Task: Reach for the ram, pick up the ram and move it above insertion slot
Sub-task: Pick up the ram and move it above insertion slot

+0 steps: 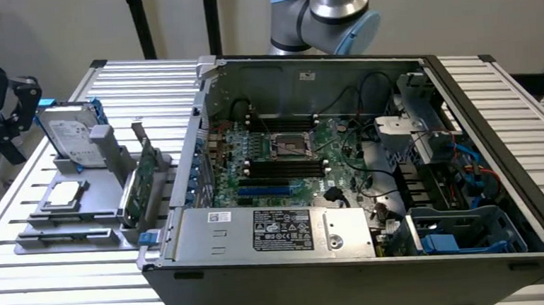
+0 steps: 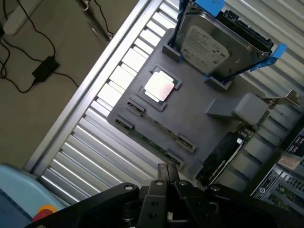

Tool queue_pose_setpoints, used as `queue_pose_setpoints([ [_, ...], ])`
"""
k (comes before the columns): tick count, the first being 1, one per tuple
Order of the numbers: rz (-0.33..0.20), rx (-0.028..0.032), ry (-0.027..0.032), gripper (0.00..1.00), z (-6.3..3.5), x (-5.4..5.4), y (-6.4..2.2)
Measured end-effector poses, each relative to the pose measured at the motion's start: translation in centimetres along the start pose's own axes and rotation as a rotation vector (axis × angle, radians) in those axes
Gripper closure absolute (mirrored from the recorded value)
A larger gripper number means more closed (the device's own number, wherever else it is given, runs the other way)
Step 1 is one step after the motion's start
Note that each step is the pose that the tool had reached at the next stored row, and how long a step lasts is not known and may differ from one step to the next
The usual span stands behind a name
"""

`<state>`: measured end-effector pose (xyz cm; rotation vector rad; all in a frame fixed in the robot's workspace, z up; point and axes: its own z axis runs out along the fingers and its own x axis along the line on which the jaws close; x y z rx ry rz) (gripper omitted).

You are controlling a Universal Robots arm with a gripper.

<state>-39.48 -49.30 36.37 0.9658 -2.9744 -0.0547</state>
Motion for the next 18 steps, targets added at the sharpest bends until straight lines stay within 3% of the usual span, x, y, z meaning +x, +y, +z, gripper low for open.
queue_pose_setpoints([
  [18,-0.328,0.0007,0.0123,0.89,0.21,0.0,-0.01],
])
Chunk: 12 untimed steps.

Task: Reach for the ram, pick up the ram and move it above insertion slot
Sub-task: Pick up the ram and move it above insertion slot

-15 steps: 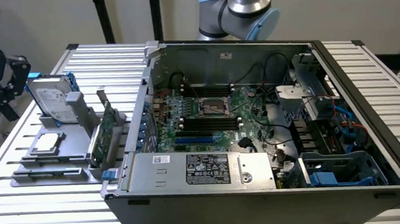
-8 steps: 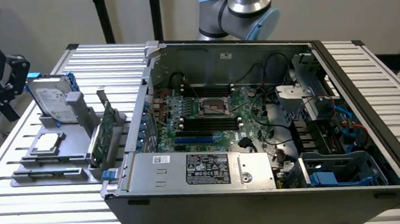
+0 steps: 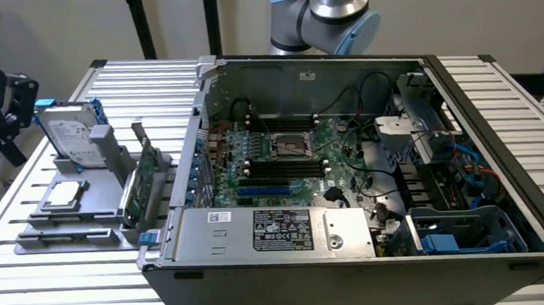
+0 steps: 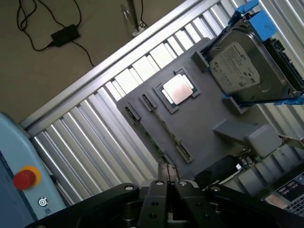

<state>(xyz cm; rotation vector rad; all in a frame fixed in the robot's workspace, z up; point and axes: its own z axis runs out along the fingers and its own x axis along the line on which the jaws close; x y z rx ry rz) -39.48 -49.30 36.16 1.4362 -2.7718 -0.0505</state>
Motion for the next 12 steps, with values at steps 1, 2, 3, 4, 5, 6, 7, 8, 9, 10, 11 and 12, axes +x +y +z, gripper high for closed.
queue_pose_setpoints([
  [1,-0.018,0.0001,0.0007,0.89,0.01,0.0,0.0],
  [2,-0.036,0.0001,0.0013,0.89,0.03,0.0,0.0],
  [3,-0.054,0.0001,0.0021,0.89,0.03,0.0,0.0],
  [4,-0.073,0.0002,0.0027,0.89,0.05,0.0,0.0],
  [5,-0.091,0.0002,0.0035,0.89,0.06,0.0,0.0],
  [6,-0.109,0.0003,0.0041,0.89,0.07,0.0,0.0],
  [7,-0.127,0.0003,0.0049,0.89,0.08,0.0,0.0],
  [8,-0.145,0.0003,0.0056,0.89,0.09,0.0,0.0],
  [9,-0.163,0.0004,0.0061,0.89,0.11,0.0,0.0],
  [10,-0.181,0.0004,0.0069,0.89,0.12,0.0,0.0],
  [11,-0.199,0.0005,0.0075,0.89,0.13,0.0,0.0],
  [12,-0.217,0.0005,0.0081,0.89,0.14,0.0,0.0],
])
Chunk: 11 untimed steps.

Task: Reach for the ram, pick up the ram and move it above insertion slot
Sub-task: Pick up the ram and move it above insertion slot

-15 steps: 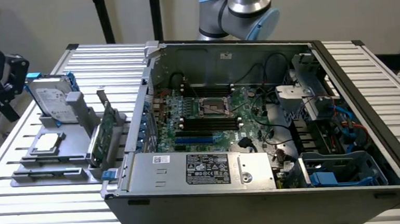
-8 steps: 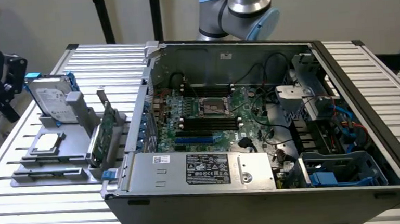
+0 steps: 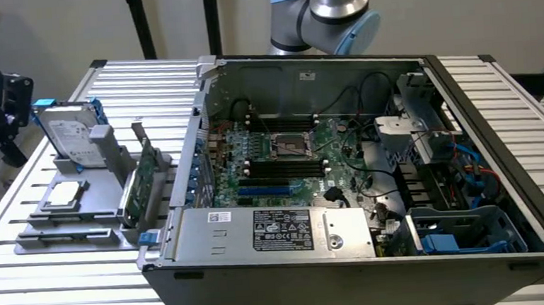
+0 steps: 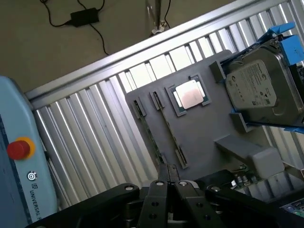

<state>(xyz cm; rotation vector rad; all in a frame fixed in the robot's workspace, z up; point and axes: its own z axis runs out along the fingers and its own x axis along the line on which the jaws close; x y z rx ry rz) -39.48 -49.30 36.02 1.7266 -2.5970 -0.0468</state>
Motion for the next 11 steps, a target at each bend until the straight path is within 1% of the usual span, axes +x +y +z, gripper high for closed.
queue_pose_setpoints([
  [11,-0.2,0.0003,0.0072,0.89,0.15,0.0,0.0],
])
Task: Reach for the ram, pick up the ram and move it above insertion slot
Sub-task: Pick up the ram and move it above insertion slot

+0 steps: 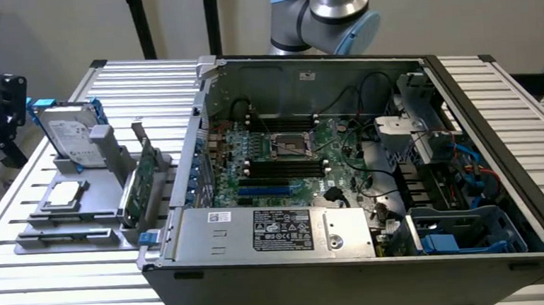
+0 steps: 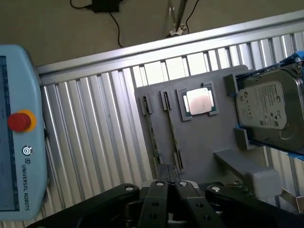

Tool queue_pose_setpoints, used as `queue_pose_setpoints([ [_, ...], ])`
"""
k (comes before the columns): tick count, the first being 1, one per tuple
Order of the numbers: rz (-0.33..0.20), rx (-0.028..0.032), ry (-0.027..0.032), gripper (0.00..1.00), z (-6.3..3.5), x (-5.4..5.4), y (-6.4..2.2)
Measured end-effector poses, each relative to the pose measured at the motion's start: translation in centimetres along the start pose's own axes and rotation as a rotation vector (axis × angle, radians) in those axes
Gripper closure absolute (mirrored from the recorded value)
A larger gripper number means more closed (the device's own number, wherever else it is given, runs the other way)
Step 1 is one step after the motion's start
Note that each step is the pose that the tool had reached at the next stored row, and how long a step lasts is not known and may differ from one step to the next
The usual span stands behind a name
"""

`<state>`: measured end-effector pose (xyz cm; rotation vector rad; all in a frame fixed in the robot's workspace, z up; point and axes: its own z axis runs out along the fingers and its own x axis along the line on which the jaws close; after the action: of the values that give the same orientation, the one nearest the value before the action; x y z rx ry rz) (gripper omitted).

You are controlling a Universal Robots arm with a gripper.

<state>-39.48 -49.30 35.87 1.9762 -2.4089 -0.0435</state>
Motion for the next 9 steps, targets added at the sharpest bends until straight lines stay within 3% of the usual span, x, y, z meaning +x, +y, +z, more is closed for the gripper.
queue_pose_setpoints([
  [5,-0.091,0.0,0.0007,0.89,0.04,0.0,0.0],
  [9,-0.161,0.0009,-0.0043,0.89,0.09,0.0,0.0],
])
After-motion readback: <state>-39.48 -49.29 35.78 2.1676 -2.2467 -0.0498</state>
